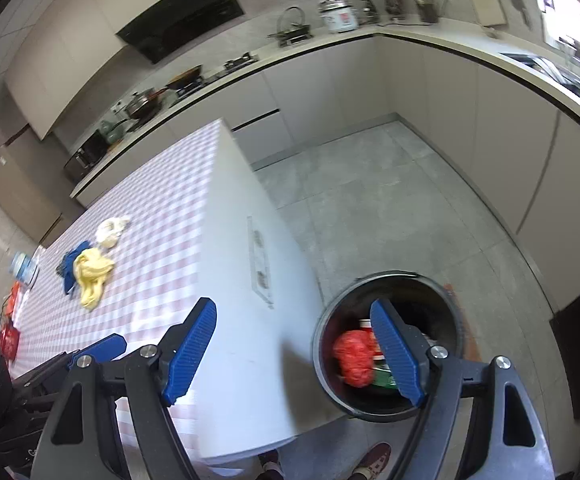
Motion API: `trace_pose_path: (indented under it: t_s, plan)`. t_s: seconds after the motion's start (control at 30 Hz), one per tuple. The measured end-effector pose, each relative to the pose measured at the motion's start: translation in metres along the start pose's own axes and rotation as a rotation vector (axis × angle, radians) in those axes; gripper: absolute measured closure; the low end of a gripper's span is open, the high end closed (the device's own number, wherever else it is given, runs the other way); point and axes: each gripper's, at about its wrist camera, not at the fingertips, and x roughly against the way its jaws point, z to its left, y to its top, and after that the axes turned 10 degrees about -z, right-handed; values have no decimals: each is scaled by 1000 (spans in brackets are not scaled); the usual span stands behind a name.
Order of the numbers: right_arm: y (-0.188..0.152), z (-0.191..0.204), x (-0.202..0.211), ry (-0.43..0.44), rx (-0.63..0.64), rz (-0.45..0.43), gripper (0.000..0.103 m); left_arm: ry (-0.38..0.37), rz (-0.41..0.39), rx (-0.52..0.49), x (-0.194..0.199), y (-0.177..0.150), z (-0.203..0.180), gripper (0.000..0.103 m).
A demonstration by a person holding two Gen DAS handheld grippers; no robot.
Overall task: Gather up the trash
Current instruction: 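Move both tools back over the table toward the blue cloth and yellow towel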
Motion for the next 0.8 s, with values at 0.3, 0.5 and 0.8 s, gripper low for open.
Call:
trace_pose_path:
  t_s: [0.3,0.5,0.8]
  plan:
    - [-14,86,-24,77,67,14,22,95,-48,59,28,-5,78,34]
    - [-25,145,-42,118,115,31,22,171,-81,97,47,-1,139,33]
    - [-40,223,-64,152,172,35,21,256,-107,127,62,5,224,31]
